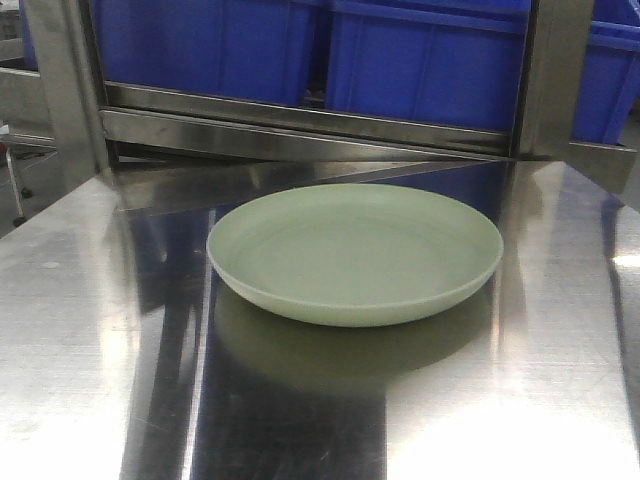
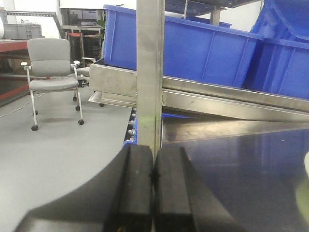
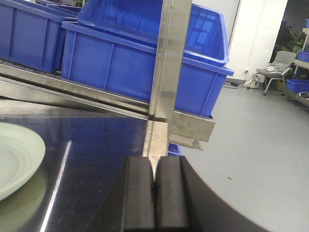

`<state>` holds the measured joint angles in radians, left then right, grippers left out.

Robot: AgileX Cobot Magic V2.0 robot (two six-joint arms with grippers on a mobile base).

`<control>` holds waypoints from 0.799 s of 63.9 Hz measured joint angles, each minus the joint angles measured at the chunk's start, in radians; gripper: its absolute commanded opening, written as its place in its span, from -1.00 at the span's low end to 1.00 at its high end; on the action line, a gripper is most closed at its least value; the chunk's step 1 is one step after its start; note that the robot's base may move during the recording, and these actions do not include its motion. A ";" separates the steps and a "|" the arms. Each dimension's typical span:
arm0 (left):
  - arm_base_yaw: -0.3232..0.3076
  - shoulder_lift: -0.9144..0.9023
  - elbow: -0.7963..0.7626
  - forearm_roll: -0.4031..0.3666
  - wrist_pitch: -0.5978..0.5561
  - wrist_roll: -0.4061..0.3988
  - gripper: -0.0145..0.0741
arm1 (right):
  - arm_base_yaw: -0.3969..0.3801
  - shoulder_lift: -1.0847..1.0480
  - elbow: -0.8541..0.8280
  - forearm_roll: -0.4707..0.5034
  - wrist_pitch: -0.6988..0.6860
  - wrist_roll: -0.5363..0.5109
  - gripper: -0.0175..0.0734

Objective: Place green plate on second shelf with right arm
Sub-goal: 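Move the right gripper toward the rim of the pale green plate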

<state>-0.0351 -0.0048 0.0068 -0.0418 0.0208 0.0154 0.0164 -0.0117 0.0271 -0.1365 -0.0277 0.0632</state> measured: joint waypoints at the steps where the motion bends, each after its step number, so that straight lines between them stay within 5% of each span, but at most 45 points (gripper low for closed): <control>1: 0.000 0.000 0.000 0.000 0.000 0.000 -0.38 | 0.000 0.000 0.000 0.000 0.000 0.000 -0.49; 30: 0.000 0.000 0.000 0.000 0.000 0.000 -0.38 | 0.000 0.000 -0.007 0.012 -0.036 0.000 -0.49; 51: 0.000 0.000 0.000 0.000 0.000 0.000 -0.38 | 0.000 0.175 -0.401 0.041 0.133 0.000 -0.49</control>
<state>-0.0351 -0.0048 0.0068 -0.0418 0.0208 0.0154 0.0164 0.1631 -0.3742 -0.0950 0.1056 0.0632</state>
